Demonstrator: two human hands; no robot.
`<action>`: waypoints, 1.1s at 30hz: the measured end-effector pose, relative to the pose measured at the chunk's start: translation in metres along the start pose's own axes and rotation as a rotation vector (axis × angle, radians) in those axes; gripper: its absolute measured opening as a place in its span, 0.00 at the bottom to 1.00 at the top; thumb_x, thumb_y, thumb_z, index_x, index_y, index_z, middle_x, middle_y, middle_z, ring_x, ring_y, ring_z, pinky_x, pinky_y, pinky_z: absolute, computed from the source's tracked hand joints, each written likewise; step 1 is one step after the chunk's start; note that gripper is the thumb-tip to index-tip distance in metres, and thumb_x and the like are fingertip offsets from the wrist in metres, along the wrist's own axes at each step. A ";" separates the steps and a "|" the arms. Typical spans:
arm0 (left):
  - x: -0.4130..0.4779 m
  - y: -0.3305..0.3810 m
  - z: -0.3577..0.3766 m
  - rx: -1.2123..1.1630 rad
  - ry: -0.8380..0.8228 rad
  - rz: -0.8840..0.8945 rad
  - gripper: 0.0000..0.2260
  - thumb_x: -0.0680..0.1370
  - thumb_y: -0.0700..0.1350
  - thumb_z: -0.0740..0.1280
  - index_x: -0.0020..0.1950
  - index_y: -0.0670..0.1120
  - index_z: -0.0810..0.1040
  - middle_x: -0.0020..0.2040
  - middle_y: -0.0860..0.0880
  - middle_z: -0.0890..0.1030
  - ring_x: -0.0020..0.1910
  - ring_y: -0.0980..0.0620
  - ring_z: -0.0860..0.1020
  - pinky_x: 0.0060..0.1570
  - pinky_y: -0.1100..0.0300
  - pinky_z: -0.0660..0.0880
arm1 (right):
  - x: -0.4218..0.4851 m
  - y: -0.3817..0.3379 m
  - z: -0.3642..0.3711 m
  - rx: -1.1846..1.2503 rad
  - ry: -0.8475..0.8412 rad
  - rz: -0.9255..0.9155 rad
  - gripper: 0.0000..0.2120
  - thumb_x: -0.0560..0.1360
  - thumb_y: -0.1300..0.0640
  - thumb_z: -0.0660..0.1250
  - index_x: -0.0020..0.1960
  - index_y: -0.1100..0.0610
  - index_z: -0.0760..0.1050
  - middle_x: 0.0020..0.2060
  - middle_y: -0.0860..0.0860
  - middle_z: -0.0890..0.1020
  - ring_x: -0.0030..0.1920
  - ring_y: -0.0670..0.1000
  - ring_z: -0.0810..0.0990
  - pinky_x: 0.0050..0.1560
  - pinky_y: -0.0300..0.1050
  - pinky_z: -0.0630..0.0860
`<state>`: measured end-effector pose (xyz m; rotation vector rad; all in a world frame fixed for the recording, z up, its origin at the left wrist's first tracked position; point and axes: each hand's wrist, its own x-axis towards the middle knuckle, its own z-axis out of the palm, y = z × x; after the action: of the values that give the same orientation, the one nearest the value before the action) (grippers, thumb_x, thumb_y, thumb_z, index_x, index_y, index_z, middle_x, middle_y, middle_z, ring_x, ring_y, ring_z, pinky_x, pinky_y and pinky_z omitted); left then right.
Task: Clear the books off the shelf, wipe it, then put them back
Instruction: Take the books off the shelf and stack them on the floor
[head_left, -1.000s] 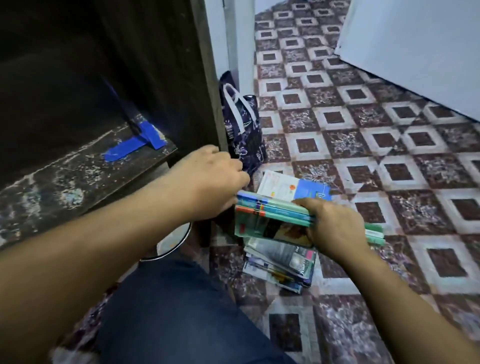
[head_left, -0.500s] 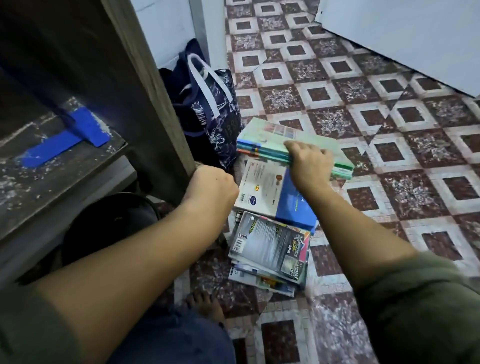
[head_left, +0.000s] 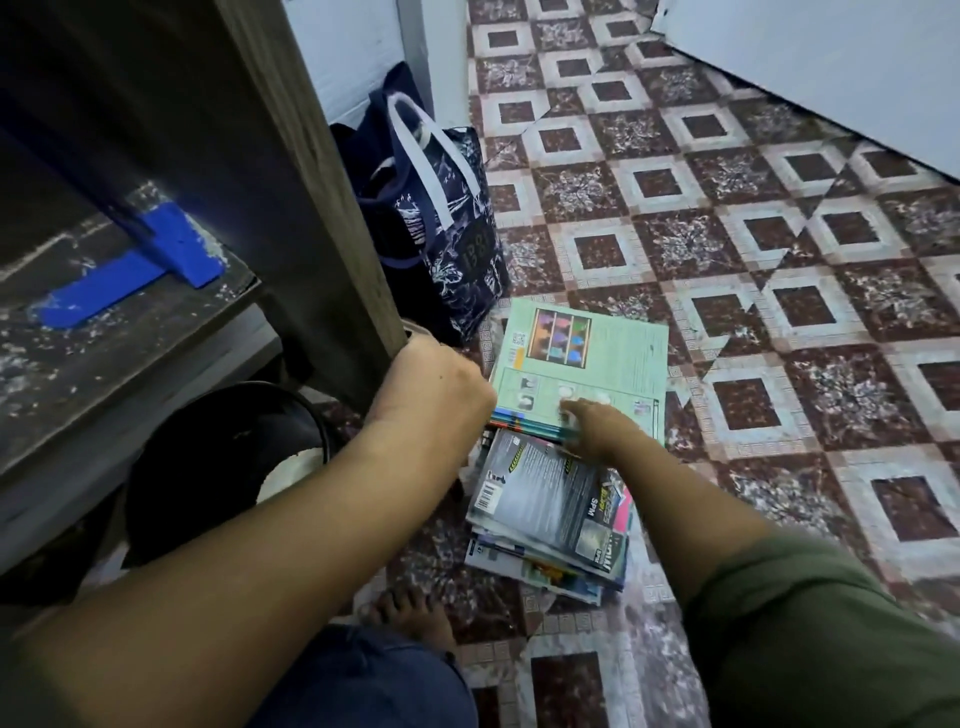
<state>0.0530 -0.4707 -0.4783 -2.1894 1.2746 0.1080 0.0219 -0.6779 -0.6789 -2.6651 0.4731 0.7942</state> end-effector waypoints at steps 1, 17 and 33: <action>-0.008 -0.006 0.001 -0.008 0.150 0.085 0.04 0.72 0.37 0.68 0.43 0.45 0.79 0.48 0.43 0.80 0.40 0.49 0.78 0.44 0.58 0.69 | -0.009 -0.006 -0.008 0.026 -0.006 -0.016 0.31 0.77 0.50 0.67 0.76 0.52 0.59 0.70 0.56 0.70 0.67 0.58 0.71 0.65 0.50 0.69; -0.356 -0.132 0.078 -0.487 0.269 -1.068 0.20 0.68 0.48 0.76 0.59 0.47 0.79 0.51 0.41 0.80 0.49 0.37 0.78 0.47 0.44 0.77 | -0.269 -0.349 -0.132 -0.182 0.308 -0.927 0.14 0.77 0.50 0.64 0.61 0.51 0.76 0.58 0.55 0.79 0.59 0.58 0.76 0.55 0.51 0.76; -0.501 -0.139 0.115 -0.258 0.840 -1.857 0.33 0.70 0.48 0.72 0.72 0.44 0.63 0.75 0.36 0.57 0.71 0.31 0.58 0.67 0.37 0.60 | -0.237 -0.501 -0.025 -0.441 0.249 -0.959 0.23 0.77 0.54 0.63 0.71 0.50 0.67 0.71 0.57 0.67 0.68 0.60 0.69 0.65 0.54 0.71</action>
<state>-0.0769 0.0249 -0.3323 -2.7767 -0.9530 -1.4694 0.0451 -0.1871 -0.4206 -2.8677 -0.9854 0.2725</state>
